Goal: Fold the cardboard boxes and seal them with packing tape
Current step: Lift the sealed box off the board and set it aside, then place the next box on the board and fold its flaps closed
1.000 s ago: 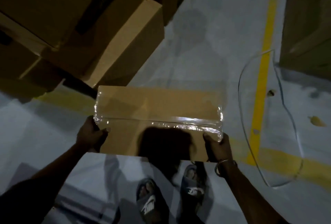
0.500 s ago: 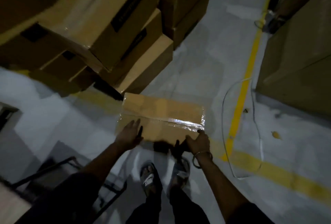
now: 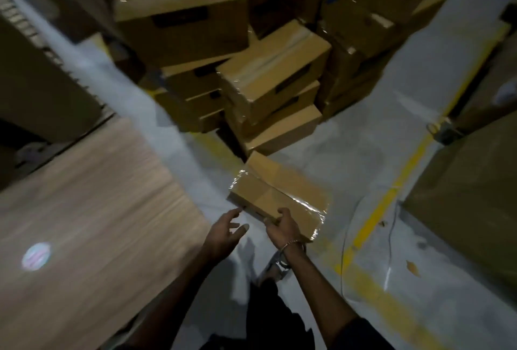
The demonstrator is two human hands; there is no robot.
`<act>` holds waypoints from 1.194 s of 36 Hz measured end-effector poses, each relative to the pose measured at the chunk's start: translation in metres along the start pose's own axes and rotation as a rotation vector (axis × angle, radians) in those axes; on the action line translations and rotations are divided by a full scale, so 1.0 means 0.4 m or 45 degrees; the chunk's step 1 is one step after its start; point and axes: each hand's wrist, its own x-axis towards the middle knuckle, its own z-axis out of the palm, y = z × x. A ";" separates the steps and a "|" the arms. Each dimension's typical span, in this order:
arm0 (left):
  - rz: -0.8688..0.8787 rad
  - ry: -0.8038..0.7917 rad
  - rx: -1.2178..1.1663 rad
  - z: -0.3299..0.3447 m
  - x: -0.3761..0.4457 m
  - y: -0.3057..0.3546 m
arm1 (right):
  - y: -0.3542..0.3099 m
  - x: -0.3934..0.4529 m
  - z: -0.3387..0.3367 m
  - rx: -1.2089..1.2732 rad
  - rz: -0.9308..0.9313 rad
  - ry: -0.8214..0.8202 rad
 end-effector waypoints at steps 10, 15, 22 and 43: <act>-0.173 0.417 -0.170 -0.189 -0.473 -0.424 | -0.062 -0.345 0.332 -0.259 -0.320 -0.241; -0.271 0.659 -0.350 -0.215 -0.766 -0.579 | -0.044 -0.507 0.528 -0.326 -0.406 -0.324; -0.474 0.952 -0.522 -0.218 -1.050 -0.748 | -0.058 -0.717 0.780 -0.576 -0.610 -0.563; -0.840 1.452 -1.013 -0.494 -1.411 -1.135 | -0.185 -0.996 1.568 -1.038 -0.818 -1.039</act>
